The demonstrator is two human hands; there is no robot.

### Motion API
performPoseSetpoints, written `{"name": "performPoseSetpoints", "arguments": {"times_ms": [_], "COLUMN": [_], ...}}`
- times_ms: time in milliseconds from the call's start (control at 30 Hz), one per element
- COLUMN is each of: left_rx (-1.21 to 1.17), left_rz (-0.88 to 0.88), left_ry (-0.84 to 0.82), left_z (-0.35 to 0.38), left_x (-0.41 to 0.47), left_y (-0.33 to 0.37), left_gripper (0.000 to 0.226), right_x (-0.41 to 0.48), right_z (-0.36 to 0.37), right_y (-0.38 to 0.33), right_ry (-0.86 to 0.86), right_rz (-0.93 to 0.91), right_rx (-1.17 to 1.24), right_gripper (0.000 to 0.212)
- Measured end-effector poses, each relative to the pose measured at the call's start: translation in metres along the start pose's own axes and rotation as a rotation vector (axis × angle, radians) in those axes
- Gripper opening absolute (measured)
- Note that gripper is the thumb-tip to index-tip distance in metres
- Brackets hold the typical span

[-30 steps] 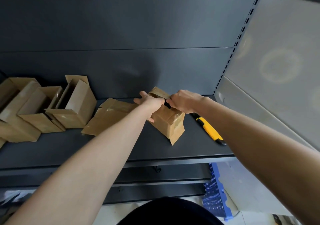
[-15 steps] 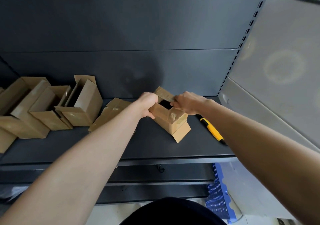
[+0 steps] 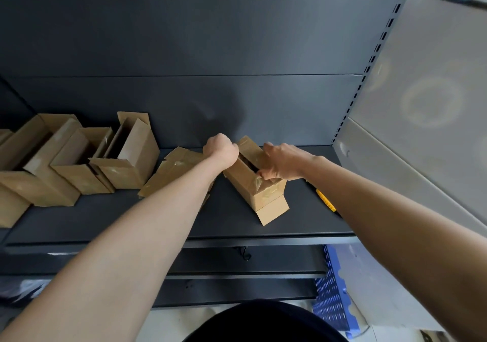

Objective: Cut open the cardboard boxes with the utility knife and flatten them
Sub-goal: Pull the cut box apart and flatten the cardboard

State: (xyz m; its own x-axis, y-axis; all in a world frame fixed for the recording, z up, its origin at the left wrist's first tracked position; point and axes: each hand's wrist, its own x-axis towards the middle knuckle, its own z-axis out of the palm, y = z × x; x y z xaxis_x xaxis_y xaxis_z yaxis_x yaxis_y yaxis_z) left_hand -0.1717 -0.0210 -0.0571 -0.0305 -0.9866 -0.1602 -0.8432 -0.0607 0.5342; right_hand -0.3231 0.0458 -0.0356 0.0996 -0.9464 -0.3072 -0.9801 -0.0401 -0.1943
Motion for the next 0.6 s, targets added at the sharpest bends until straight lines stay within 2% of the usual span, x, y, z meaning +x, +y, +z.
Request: {"name": "performPoseSetpoints", "arguments": {"times_ms": [267,400,500,600], "left_rx": [-0.093,-0.155,-0.061,0.107], "left_rz": [-0.072,-0.127,-0.027,0.066], "left_ry": [-0.005,0.002,-0.013,-0.023], "left_z": [-0.005,-0.008,-0.011,-0.014], "left_x": [0.006,0.006,0.007,0.006], "left_y": [-0.009,-0.011,-0.010,-0.006], "left_gripper": [0.029,0.024,0.014,0.016], "right_x": [-0.003,-0.002,-0.003,-0.003], "right_z": [0.000,0.000,0.001,0.004], "right_y": [-0.009,-0.009,-0.005,-0.002], "right_ry": [-0.057,-0.090,-0.122,-0.131], "right_rz": [-0.004,0.006,0.038,0.042], "right_rx": [0.079,0.124,0.150,0.142], "right_gripper": [0.055,0.062,0.062,0.057]}}
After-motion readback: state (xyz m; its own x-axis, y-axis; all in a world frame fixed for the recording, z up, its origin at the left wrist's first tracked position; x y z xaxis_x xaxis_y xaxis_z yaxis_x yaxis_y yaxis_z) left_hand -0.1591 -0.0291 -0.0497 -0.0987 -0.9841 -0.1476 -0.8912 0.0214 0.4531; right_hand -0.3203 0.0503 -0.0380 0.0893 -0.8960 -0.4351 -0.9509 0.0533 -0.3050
